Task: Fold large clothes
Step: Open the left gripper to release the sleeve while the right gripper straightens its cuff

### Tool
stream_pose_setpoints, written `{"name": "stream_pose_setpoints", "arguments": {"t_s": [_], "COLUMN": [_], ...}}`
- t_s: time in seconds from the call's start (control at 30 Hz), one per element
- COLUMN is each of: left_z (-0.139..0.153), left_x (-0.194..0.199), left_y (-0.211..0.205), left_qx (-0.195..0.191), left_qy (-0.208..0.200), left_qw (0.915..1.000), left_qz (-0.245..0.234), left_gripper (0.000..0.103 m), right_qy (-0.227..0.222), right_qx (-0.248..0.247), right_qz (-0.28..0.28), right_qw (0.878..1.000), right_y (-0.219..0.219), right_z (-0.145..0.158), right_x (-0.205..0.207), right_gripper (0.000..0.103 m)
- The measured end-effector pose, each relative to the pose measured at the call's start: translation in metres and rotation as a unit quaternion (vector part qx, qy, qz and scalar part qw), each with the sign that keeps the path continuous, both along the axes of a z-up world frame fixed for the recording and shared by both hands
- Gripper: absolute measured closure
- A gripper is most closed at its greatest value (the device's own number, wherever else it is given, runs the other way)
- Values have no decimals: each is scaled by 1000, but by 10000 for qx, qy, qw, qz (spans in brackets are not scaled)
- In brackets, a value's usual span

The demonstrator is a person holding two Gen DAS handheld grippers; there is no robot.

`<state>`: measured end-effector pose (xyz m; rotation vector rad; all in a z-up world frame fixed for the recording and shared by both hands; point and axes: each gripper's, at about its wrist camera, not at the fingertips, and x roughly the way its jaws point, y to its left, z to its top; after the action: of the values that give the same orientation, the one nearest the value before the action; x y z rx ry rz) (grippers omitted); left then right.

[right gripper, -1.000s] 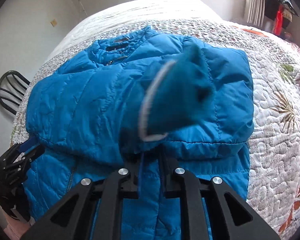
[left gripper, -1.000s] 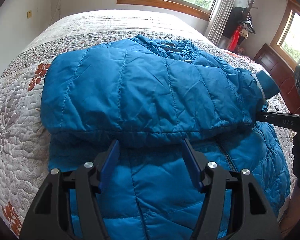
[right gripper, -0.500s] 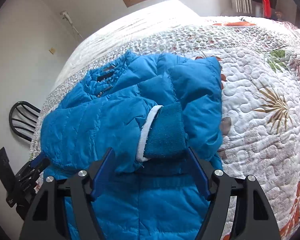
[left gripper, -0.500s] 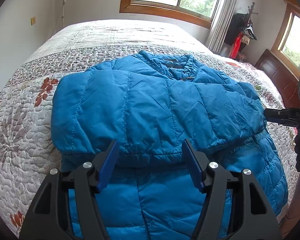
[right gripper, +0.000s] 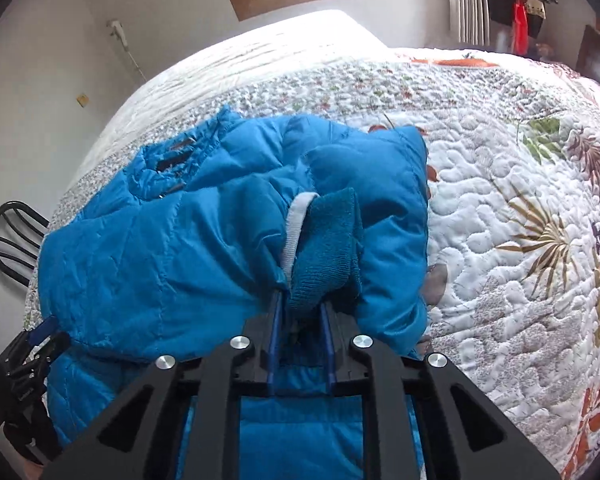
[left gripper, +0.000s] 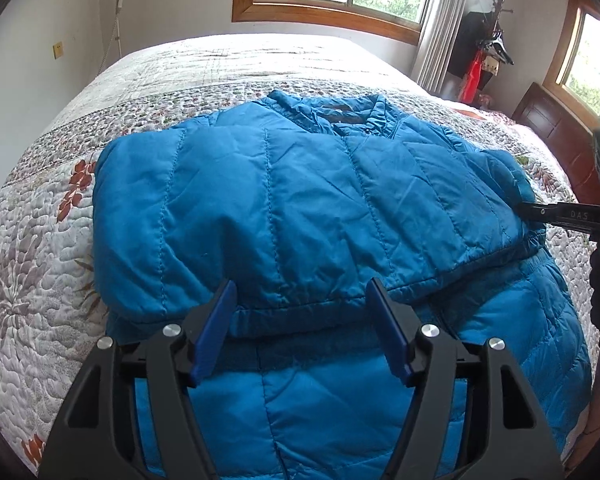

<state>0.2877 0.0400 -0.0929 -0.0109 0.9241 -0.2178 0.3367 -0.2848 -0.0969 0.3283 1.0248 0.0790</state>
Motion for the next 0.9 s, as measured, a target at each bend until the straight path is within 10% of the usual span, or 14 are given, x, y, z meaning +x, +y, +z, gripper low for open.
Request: {"name": "stream_pose_setpoints", "arguments": {"t_s": [0.43,0.57,0.9], "left_z": [16,26,-12], "left_x": [-14,-21,2], "left_y": [2,-8,-15], "left_qx": [-67,-84,-134], "left_qy": [-268,-429,205], "left_qw": [9995,9990,9997], "left_qz": [164,84,-35], "left_gripper": [36,35,36], "right_qy": [-524,-876,-107], "right_qx": [-1097,-773,-871], "right_qz": [-612,-61,632], "right_qw": [9907,9931,9941], "right_y": [3,27,80], "right_z": [51,64,2], "right_x": [-46,-51,-10], "right_gripper": [64,64,68]}}
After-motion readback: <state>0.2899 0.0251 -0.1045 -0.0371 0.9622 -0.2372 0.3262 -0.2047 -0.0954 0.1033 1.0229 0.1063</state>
